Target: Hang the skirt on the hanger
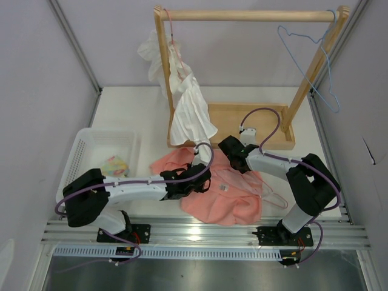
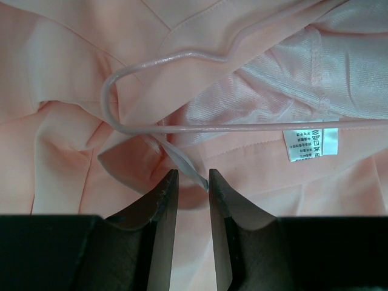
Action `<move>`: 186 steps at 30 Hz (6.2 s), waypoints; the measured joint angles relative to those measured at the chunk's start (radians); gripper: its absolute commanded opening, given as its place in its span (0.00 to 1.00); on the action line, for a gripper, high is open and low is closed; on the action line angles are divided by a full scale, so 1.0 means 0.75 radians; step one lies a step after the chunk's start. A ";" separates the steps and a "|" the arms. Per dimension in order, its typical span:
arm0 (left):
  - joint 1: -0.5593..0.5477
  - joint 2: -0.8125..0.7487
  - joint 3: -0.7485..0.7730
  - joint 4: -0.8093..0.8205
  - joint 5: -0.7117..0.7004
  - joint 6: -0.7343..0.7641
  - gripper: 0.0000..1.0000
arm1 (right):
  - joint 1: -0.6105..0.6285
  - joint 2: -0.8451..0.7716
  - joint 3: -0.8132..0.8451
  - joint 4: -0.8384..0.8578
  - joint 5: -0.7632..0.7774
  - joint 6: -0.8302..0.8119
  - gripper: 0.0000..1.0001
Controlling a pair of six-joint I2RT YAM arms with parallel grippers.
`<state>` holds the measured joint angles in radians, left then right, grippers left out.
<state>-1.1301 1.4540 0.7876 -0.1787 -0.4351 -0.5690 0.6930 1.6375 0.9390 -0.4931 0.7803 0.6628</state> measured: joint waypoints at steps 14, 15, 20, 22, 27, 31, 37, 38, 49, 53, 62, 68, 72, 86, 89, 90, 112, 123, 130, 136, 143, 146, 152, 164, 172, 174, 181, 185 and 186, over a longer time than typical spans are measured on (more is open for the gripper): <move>-0.012 0.068 0.034 0.001 -0.012 -0.008 0.31 | -0.001 0.000 0.001 -0.001 0.000 -0.001 0.00; -0.012 0.071 0.037 0.002 -0.013 -0.008 0.31 | -0.001 0.000 0.001 -0.001 0.000 -0.001 0.00; -0.012 0.074 0.041 0.003 -0.025 -0.007 0.29 | -0.001 0.000 0.001 -0.001 0.000 -0.001 0.00; -0.013 0.082 0.050 0.004 -0.033 -0.007 0.27 | -0.001 0.000 0.001 -0.001 0.000 -0.001 0.00; -0.015 0.101 0.063 0.006 -0.042 -0.006 0.22 | -0.001 0.000 0.001 -0.002 0.000 -0.001 0.00; -0.015 0.118 0.068 0.005 -0.048 -0.005 0.13 | -0.001 0.000 0.001 -0.001 0.000 -0.001 0.00; -0.015 0.121 0.070 0.007 -0.061 0.002 0.00 | -0.001 0.000 0.001 -0.002 0.000 -0.001 0.00; -0.015 0.121 0.070 0.011 -0.058 0.003 0.00 | -0.001 0.000 0.001 -0.002 0.000 -0.001 0.00; 0.144 -0.081 -0.153 0.228 0.240 0.011 0.00 | -0.011 -0.058 0.001 -0.018 0.001 -0.007 0.00; 0.286 -0.215 -0.273 0.313 0.394 -0.037 0.00 | -0.011 -0.116 0.000 -0.019 0.011 -0.012 0.00; 0.521 -0.318 -0.405 0.445 0.629 -0.176 0.00 | 0.041 -0.280 -0.103 0.052 0.090 -0.044 0.00; 0.604 -0.329 -0.457 0.500 0.724 -0.259 0.00 | 0.130 -0.358 -0.211 0.129 0.161 -0.048 0.00; 0.614 -0.329 -0.458 0.524 0.771 -0.279 0.00 | 0.164 -0.381 -0.250 0.161 0.211 -0.046 0.00; 0.616 -0.329 -0.411 0.499 0.839 -0.286 0.00 | 0.215 -0.233 -0.251 0.217 0.418 -0.019 0.00; 0.616 -0.329 -0.398 0.484 0.840 -0.279 0.00 | 0.234 -0.232 -0.251 0.227 0.452 -0.009 0.00; 0.617 -0.329 -0.394 0.474 0.840 -0.278 0.00 | 0.243 -0.232 -0.251 0.227 0.461 -0.005 0.00; 0.608 -0.284 -0.314 0.383 0.871 -0.228 0.00 | 0.264 -0.225 -0.228 0.249 0.540 0.016 0.00; 0.547 -0.255 -0.283 0.372 0.861 -0.217 0.00 | 0.296 -0.210 -0.214 0.279 0.545 -0.002 0.00; 0.543 -0.200 -0.168 0.339 0.809 -0.217 0.00 | 0.334 -0.260 -0.237 0.299 0.539 0.001 0.00; 0.501 -0.162 -0.076 0.288 0.791 -0.195 0.00 | 0.336 -0.347 -0.244 0.301 0.539 0.013 0.00; 0.443 -0.160 -0.049 0.253 0.794 -0.182 0.00 | 0.291 -0.380 -0.234 0.297 0.532 0.014 0.00; 0.432 -0.163 -0.039 0.232 0.794 -0.172 0.00 | 0.267 -0.418 -0.234 0.297 0.520 0.014 0.00; 0.432 -0.200 -0.014 0.190 0.790 -0.138 0.00 | 0.252 -0.535 -0.234 0.298 0.483 0.010 0.00; 0.406 -0.305 0.106 0.134 0.721 -0.086 0.00 | 0.278 -0.776 -0.234 0.319 0.429 -0.041 0.00; 0.384 -0.369 0.273 -0.027 0.594 -0.039 0.00 | 0.297 -0.922 -0.223 0.313 0.419 -0.058 0.00; 0.378 -0.378 0.301 -0.061 0.567 -0.032 0.00 | 0.298 -0.944 -0.214 0.313 0.417 -0.071 0.00; 0.359 -0.381 0.416 -0.192 0.483 0.012 0.00 | 0.307 -1.033 -0.162 0.306 0.414 -0.115 0.00; 0.349 -0.366 0.473 -0.216 0.483 0.050 0.00 | 0.309 -1.068 -0.149 0.326 0.410 -0.156 0.00; 0.345 -0.357 0.482 -0.218 0.488 0.061 0.00 | 0.309 -1.067 -0.143 0.326 0.409 -0.161 0.00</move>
<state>-0.8711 1.1862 1.1492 -0.3420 -0.0689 -0.5232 0.9249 0.8375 0.8318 -0.2489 1.0874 0.5423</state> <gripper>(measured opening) 0.004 0.103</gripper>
